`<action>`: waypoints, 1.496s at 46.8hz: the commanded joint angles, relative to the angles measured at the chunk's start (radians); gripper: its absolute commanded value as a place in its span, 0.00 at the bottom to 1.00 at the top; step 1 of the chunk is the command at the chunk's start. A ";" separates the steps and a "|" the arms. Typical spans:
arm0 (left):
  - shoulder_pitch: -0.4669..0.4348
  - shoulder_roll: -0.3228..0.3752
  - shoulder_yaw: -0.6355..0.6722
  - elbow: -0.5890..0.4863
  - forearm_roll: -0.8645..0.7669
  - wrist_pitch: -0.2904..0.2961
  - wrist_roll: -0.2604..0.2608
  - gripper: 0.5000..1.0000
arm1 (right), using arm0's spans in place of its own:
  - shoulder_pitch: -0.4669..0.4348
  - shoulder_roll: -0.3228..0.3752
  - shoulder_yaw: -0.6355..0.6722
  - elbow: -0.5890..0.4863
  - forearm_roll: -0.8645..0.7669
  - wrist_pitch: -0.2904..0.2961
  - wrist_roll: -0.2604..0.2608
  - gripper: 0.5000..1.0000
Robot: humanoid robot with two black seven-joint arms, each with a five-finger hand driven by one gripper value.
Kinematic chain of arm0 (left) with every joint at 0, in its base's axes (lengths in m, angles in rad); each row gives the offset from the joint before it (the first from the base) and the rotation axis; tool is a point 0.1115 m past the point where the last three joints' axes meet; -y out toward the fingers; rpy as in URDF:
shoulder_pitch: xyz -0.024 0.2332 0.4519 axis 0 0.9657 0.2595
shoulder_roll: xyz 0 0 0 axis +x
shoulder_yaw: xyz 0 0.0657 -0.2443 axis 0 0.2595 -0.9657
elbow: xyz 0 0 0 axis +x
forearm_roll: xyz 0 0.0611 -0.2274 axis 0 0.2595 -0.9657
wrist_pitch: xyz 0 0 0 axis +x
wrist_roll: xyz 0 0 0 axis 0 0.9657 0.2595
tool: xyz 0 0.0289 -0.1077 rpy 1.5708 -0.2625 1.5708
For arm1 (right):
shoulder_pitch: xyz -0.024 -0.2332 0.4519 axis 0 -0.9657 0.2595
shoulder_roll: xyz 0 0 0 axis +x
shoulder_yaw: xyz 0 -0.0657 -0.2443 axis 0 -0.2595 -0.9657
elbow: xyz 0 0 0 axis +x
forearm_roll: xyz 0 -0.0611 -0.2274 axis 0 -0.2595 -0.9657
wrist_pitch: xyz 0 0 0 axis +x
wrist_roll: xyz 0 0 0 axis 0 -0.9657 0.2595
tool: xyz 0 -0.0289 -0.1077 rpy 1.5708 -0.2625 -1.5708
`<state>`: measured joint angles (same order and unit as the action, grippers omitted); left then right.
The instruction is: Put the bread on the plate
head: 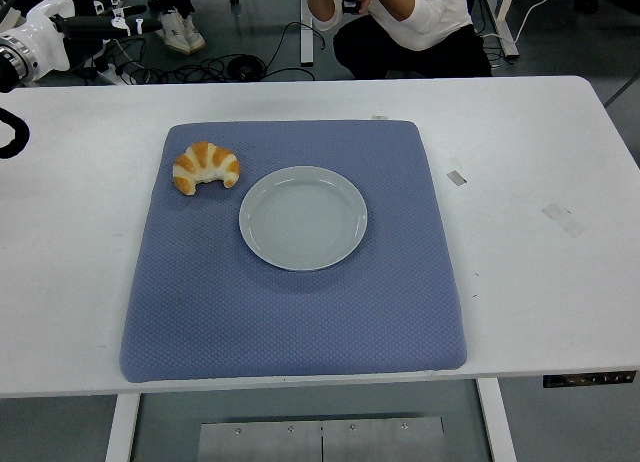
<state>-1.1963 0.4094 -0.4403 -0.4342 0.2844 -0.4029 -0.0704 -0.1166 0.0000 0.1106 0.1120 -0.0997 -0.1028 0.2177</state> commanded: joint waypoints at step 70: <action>-0.101 -0.058 0.321 -0.003 0.179 -0.039 -0.045 0.96 | 0.000 0.000 0.000 0.000 0.000 0.000 0.000 1.00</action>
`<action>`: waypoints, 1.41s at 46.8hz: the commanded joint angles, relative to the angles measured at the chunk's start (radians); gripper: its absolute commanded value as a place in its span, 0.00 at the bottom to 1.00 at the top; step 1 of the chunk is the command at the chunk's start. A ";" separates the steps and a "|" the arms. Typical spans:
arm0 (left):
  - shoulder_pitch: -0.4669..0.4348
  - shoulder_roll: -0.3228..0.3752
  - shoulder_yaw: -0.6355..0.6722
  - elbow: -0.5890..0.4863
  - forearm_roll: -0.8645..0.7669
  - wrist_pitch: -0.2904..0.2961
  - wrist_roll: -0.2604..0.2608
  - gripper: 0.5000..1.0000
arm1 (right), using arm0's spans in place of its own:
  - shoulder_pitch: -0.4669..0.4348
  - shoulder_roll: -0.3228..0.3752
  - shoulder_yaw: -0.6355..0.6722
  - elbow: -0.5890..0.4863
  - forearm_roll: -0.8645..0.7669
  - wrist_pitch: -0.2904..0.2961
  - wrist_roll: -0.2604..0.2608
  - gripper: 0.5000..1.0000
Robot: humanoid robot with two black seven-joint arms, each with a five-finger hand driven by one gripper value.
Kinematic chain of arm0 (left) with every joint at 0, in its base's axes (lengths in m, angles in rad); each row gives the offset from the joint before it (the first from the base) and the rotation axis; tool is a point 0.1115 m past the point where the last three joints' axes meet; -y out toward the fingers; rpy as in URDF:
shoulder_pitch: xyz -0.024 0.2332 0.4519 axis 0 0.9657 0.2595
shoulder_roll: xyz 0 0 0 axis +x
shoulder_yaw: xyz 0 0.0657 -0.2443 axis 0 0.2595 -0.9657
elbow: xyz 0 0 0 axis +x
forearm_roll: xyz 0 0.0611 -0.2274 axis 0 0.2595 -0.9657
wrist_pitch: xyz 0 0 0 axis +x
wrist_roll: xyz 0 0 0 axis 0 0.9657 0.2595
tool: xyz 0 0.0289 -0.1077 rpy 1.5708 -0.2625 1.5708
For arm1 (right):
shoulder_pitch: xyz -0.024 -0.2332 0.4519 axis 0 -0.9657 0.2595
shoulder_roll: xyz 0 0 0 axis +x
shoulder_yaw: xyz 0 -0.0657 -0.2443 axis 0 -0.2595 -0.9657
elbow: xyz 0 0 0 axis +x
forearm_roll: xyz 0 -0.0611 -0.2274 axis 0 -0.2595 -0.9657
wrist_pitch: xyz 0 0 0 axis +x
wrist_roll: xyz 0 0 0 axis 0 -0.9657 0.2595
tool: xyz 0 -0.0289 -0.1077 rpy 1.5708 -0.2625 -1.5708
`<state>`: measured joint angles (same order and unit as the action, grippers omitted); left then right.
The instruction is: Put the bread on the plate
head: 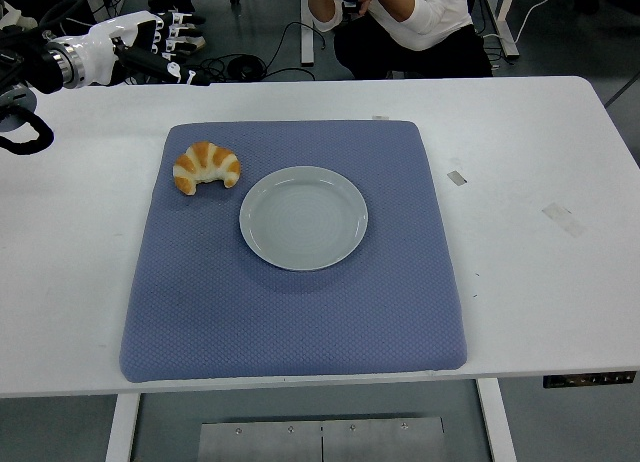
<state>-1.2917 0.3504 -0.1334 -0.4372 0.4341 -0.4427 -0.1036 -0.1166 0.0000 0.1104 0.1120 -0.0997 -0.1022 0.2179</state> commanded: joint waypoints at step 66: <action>-0.017 -0.004 0.345 0.005 0.161 0.021 -0.197 0.95 | 0.000 0.000 0.000 0.000 0.000 -0.001 0.000 1.00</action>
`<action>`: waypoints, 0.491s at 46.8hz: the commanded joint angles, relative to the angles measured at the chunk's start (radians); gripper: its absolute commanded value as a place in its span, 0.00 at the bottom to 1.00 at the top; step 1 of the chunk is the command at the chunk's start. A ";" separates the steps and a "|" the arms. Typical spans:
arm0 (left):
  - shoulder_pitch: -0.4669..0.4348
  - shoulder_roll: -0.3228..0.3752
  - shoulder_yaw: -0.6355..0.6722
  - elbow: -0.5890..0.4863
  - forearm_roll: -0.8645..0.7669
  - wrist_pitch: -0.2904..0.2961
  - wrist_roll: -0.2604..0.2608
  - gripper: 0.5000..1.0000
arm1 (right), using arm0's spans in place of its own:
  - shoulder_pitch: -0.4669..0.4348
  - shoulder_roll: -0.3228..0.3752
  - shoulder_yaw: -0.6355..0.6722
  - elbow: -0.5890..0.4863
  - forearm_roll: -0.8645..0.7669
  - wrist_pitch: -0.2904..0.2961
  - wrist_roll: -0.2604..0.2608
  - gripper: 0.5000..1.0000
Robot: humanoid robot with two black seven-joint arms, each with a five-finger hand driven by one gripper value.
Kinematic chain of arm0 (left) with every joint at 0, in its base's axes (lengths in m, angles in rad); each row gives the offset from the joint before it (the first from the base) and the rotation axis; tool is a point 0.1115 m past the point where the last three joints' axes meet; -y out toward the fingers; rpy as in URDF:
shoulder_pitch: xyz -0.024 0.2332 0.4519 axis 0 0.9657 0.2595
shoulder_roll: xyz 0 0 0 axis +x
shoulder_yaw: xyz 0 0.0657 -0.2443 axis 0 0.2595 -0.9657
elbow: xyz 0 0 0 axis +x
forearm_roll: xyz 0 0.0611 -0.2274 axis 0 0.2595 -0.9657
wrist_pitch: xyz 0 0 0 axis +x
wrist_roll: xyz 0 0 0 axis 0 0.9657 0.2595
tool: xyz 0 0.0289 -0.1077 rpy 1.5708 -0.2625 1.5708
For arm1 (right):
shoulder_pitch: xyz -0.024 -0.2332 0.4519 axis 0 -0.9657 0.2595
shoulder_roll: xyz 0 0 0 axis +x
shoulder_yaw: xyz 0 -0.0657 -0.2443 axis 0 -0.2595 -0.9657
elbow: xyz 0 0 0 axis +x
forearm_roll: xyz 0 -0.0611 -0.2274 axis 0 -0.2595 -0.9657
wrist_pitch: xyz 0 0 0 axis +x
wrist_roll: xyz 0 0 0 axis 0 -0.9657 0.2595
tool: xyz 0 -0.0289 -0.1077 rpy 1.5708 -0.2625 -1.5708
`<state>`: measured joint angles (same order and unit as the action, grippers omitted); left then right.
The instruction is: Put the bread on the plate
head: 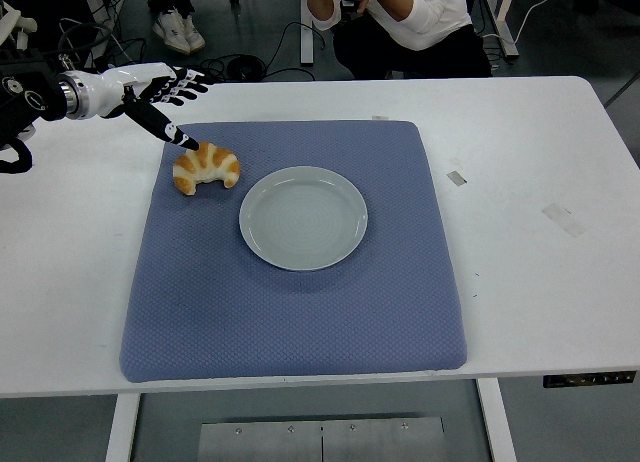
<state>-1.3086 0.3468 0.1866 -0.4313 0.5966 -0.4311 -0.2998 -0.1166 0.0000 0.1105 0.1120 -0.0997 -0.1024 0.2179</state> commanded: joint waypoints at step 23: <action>0.052 -0.060 0.048 0.005 -0.003 0.077 -0.001 0.95 | 0.000 0.000 0.000 0.000 0.000 0.000 0.000 1.00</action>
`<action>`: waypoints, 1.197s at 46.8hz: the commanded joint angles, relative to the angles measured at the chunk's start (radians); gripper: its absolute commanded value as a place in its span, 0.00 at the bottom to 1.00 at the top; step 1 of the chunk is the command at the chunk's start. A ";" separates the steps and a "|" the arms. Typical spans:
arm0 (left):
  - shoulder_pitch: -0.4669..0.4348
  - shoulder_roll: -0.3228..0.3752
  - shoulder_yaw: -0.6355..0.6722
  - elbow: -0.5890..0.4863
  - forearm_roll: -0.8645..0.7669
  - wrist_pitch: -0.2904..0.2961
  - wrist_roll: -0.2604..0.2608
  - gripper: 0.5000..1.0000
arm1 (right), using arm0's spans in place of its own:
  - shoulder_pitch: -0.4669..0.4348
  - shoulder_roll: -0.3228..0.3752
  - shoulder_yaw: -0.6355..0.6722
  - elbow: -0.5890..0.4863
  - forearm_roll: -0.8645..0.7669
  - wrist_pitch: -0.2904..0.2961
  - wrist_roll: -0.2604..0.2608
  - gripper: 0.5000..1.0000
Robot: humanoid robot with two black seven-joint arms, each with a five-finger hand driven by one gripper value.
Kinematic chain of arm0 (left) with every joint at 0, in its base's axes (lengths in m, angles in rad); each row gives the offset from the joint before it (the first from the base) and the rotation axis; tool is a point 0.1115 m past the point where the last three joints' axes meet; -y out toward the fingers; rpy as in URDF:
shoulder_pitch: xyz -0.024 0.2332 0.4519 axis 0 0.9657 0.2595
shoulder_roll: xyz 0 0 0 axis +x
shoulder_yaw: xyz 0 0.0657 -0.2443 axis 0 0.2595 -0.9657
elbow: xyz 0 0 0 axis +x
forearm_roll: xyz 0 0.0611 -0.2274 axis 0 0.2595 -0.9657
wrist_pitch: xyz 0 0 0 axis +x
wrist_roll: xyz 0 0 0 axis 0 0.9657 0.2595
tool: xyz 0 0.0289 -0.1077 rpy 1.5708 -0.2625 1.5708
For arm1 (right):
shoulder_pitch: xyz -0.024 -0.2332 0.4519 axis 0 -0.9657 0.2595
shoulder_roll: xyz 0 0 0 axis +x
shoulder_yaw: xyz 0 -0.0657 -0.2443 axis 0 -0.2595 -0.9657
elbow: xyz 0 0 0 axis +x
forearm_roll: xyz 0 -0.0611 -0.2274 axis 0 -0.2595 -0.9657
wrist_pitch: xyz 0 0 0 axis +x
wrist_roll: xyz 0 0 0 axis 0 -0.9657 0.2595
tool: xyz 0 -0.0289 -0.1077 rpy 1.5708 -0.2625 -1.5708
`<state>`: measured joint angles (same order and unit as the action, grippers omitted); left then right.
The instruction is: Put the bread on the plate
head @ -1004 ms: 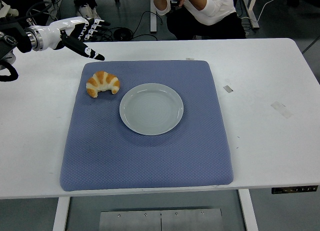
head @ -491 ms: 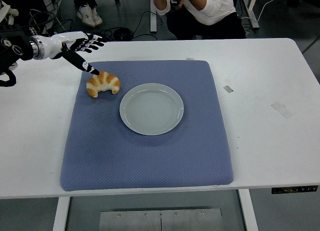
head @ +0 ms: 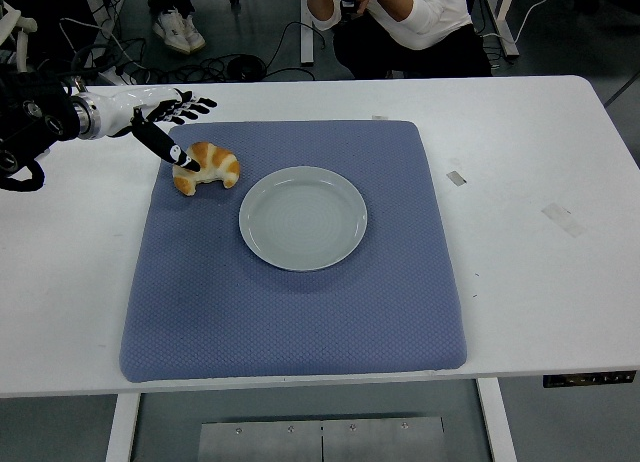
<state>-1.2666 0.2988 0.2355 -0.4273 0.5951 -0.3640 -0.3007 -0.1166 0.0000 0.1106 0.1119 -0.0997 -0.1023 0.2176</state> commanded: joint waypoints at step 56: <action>0.059 -0.018 0.001 0.004 -0.001 0.045 -0.001 0.51 | 0.000 0.000 0.000 -0.001 0.000 0.000 0.000 1.00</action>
<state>-1.2053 0.2796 0.2365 -0.4231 0.5952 -0.3190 -0.3018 -0.1170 0.0000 0.1104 0.1094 -0.0997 -0.1024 0.2177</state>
